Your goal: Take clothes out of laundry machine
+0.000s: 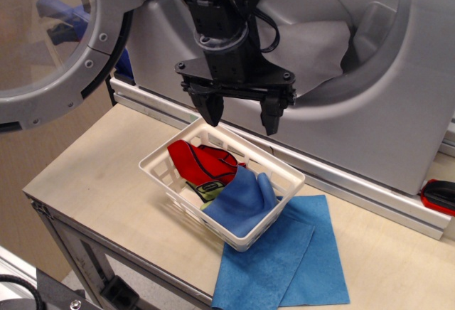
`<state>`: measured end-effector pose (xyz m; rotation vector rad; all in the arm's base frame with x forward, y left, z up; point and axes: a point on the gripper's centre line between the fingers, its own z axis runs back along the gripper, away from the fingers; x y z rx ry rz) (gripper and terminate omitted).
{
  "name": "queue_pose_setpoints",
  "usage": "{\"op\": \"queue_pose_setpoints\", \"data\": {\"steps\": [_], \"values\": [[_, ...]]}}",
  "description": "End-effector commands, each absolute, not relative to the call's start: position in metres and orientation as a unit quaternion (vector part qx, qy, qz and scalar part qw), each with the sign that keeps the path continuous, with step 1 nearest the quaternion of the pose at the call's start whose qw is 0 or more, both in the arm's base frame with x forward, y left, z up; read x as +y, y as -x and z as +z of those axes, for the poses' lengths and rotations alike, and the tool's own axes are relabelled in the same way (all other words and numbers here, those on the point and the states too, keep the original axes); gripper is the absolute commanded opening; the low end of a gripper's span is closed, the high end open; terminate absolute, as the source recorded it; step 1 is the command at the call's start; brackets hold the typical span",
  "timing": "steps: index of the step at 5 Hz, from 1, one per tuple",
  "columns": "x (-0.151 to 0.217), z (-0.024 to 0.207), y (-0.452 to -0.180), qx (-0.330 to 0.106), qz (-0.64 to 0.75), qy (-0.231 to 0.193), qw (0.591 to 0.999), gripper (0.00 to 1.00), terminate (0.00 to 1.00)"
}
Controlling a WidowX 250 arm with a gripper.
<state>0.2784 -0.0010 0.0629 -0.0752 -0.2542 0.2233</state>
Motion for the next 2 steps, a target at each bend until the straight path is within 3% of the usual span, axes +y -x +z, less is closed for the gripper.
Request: {"op": "queue_pose_setpoints", "data": {"steps": [1,2], "values": [[-0.001,0.063,-0.278,-0.126,0.111,0.037,0.985,1.0,0.0],[0.009,0.068,-0.309,-0.184,0.205,0.102,0.956,1.0,0.0]]}}
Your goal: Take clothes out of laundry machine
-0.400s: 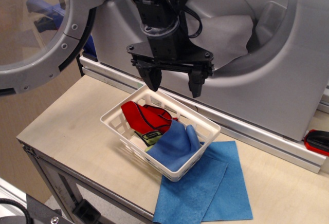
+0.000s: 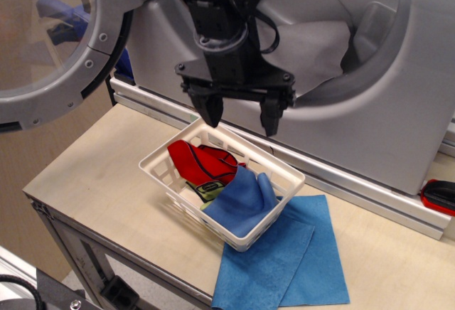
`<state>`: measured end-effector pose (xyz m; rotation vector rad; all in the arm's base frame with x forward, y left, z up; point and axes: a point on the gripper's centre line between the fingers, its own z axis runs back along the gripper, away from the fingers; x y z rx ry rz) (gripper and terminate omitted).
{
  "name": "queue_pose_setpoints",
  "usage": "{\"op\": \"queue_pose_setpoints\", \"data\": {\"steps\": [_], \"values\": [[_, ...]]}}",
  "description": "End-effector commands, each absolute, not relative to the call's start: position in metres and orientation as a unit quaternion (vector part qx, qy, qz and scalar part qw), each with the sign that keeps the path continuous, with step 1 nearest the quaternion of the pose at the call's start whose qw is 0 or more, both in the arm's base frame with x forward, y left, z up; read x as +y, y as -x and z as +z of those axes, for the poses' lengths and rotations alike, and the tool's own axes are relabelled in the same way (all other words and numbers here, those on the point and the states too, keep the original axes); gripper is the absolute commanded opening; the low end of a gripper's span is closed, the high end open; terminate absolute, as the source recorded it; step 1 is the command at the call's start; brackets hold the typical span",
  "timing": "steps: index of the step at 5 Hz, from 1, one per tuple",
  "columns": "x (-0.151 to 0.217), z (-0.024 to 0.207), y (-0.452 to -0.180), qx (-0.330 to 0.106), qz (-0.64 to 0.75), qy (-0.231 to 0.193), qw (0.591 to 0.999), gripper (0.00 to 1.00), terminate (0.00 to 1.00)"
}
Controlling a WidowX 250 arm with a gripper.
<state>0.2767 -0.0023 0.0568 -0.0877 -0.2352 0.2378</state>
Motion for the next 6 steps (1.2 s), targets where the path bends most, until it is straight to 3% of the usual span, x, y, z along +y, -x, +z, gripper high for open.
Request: {"op": "queue_pose_setpoints", "data": {"steps": [1,2,3,4,6], "values": [[0.018,0.075,-0.335,-0.203,0.25,0.1,0.942,1.0,0.0],[0.026,0.09,-0.359,-0.228,0.292,0.105,0.923,1.0,0.0],[0.032,0.089,-0.38,-0.24,0.322,0.091,0.911,1.0,0.0],[0.038,0.079,-0.389,-0.237,0.345,0.05,0.907,1.0,0.0],[0.04,0.073,-0.392,-0.216,0.402,0.024,0.89,1.0,0.0]]}}
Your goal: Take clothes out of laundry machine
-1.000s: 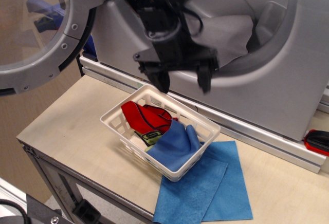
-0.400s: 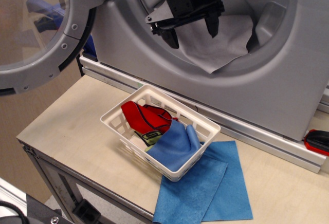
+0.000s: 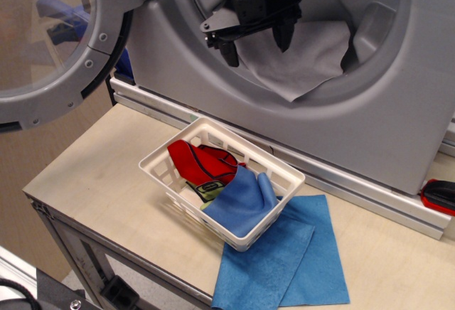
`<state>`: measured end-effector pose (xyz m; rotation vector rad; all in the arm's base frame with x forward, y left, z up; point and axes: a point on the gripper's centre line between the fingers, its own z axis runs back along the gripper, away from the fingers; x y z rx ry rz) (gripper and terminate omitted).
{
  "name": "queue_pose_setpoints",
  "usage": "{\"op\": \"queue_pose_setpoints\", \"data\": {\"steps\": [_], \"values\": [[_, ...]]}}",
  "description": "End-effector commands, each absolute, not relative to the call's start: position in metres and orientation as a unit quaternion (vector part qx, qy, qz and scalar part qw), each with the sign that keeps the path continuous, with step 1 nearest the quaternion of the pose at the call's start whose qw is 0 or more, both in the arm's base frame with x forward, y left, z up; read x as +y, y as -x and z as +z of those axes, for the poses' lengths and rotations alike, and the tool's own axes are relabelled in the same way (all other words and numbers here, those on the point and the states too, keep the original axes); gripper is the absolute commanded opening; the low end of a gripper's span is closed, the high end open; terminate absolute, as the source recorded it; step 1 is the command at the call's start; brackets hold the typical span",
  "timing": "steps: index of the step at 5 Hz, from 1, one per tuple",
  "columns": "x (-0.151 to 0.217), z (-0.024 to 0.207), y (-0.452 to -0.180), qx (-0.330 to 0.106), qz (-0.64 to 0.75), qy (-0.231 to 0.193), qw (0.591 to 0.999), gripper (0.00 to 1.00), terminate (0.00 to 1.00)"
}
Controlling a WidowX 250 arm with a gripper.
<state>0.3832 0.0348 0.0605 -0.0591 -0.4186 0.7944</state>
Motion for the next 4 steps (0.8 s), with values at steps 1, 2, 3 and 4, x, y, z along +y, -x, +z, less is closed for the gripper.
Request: {"op": "queue_pose_setpoints", "data": {"steps": [1,2,3,4], "values": [[0.04,0.068,-0.401,-0.228,0.403,0.039,0.885,1.0,0.0],[0.039,0.061,-0.406,-0.22,0.421,0.033,0.88,1.0,0.0],[0.036,0.05,-0.41,-0.198,0.416,0.036,0.887,1.0,0.0],[0.031,0.044,-0.415,-0.208,0.402,0.059,0.89,1.0,0.0]]}}
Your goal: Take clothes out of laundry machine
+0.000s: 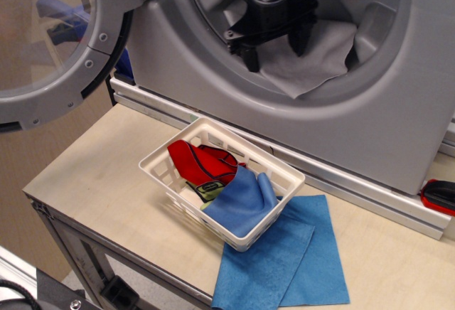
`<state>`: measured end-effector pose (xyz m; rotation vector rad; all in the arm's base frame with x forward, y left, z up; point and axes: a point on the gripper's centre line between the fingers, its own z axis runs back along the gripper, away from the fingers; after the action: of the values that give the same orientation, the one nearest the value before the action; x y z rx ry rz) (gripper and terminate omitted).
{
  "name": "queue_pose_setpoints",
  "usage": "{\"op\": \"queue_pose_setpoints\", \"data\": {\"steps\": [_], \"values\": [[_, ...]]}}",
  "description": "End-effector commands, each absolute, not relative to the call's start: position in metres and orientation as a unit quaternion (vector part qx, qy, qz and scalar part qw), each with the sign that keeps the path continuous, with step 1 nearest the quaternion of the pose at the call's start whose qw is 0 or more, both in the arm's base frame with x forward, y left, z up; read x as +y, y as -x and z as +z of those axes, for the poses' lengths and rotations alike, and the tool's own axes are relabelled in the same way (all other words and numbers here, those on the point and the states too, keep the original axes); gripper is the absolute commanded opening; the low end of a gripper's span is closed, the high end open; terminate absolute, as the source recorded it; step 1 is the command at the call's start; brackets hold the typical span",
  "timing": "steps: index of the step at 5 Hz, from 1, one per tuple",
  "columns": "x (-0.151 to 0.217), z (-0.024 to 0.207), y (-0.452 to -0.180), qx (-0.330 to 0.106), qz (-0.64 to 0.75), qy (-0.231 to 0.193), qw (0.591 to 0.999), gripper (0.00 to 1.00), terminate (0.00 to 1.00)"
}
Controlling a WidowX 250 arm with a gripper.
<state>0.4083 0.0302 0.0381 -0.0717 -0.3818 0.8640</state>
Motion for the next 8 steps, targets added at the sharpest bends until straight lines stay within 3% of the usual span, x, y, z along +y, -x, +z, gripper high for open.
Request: {"op": "queue_pose_setpoints", "data": {"steps": [1,2,3,6,8], "values": [[0.021,0.049,-0.422,-0.205,0.395,0.09,0.891,1.0,0.0],[0.017,0.044,-0.426,-0.203,0.396,0.082,0.892,1.0,0.0],[0.017,0.043,-0.423,-0.202,0.38,0.095,0.898,0.0,0.0],[0.001,0.055,-0.412,-0.199,0.275,0.143,0.93,0.0,0.0],[0.0,0.081,-0.387,-0.206,0.245,0.185,0.929,0.0,0.0]]}}
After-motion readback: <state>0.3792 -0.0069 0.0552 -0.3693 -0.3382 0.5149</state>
